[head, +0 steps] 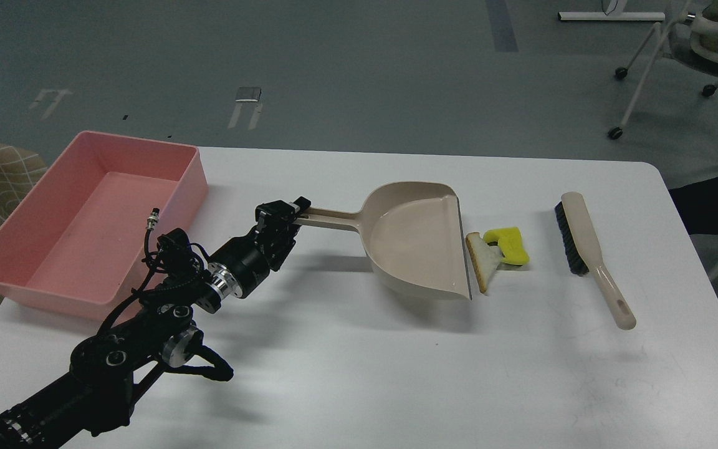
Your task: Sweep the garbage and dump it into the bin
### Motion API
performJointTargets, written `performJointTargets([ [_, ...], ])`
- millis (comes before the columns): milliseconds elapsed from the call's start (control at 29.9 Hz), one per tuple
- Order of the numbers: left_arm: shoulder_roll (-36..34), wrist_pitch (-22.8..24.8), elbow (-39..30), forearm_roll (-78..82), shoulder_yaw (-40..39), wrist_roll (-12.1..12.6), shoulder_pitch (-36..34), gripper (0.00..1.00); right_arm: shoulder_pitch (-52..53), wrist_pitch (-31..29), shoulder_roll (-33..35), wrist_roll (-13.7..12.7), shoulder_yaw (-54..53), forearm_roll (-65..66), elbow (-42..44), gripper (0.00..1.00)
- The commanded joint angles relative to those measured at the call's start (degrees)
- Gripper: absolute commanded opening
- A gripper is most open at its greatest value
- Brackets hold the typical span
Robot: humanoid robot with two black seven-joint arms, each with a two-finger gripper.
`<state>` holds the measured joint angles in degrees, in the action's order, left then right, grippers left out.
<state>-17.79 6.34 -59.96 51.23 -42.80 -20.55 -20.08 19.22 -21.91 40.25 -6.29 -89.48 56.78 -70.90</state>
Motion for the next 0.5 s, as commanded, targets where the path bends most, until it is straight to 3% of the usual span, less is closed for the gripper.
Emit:
performJointTargets([
  [0,-0.58,-0.01,-0.07,0.10,0.00,-0.02,-0.13,0.05,-6.11,-1.02,10.78,1.62,4.91,2.02,-6.00,1.00],
  [67,-0.93,-0.01,0.02,0.10,0.00,-0.02,-0.13,0.05,-8.05,-4.09,13.53,2.50,6.41,2.02,-7.58,1.00],
  [134,-1.11,-0.10,0.02,0.10,0.00,-0.02,-0.22,0.04,-9.73,-6.09,15.56,1.55,8.09,2.28,-12.84,1.00],
  [201,-1.19,-0.80,0.11,0.36,0.00,-0.02,-0.22,0.04,-10.95,-6.09,15.91,-2.74,9.32,4.73,-17.16,1.00],
  [268,-1.19,-1.33,0.11,0.98,0.00,-0.02,-0.48,0.04,-12.10,-6.09,15.56,-4.69,9.58,9.37,-17.87,1.00],
  [468,-1.28,-2.56,0.19,1.51,0.00,-0.11,-0.83,0.04,-15.18,-6.09,11.44,-5.31,9.94,26.34,-18.49,1.00],
])
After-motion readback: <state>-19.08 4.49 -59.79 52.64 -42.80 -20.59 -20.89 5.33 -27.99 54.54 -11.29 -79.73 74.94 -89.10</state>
